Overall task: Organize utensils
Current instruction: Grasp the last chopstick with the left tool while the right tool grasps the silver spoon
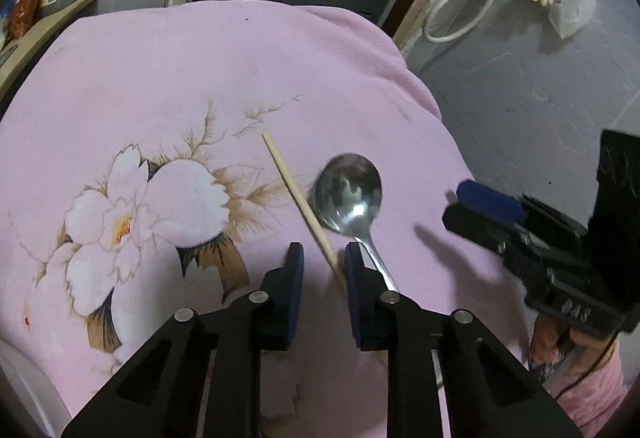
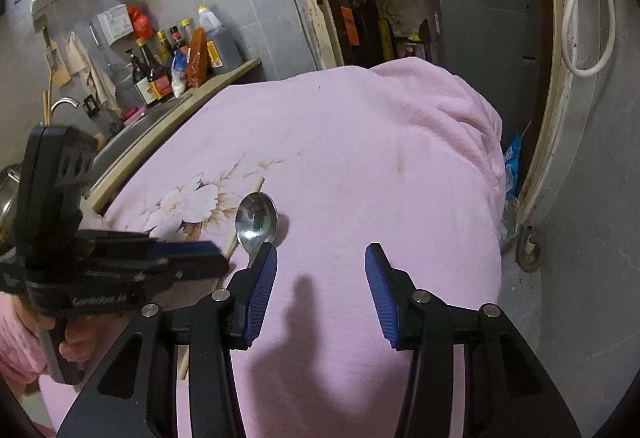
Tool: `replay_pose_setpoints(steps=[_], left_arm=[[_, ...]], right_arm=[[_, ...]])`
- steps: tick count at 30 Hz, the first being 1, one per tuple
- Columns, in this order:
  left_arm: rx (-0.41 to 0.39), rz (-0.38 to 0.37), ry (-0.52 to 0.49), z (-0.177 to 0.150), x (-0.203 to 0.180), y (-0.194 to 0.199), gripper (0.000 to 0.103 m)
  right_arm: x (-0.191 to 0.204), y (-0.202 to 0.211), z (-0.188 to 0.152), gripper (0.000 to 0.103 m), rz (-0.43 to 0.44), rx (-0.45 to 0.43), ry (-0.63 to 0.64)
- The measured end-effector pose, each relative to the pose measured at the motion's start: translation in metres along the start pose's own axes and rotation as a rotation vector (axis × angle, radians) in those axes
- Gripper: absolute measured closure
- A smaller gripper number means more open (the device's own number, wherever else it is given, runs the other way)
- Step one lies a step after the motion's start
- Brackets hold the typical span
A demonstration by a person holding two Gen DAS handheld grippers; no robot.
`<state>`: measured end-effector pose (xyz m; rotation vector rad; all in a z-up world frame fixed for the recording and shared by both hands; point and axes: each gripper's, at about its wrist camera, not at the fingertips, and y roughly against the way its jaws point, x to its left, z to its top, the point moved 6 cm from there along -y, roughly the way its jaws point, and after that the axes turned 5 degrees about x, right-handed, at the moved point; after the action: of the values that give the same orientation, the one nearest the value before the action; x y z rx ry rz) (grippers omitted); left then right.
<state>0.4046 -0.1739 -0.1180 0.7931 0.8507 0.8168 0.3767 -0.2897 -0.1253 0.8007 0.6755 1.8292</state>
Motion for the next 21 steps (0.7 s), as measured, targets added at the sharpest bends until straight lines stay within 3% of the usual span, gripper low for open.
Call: replay_pose_setpoints(steps=[2,8,21], left_arm=[[0.004,0.017,0.007,0.004,0.002,-0.002,0.096],[0.0,0.061,0.05,0.001,0.02,0.01,0.1],[-0.04,0.095,0.087,-0.04,0.047,0.054,0.1]], right_arm=[[0.002,-0.003,0.0,0.059,-0.005,0.01,0.008],[0.009,-0.011,-0.002,0.059,-0.022,0.045,0.052],[0.032,-0.033,0.0,0.059,-0.042,0.122,0.139]])
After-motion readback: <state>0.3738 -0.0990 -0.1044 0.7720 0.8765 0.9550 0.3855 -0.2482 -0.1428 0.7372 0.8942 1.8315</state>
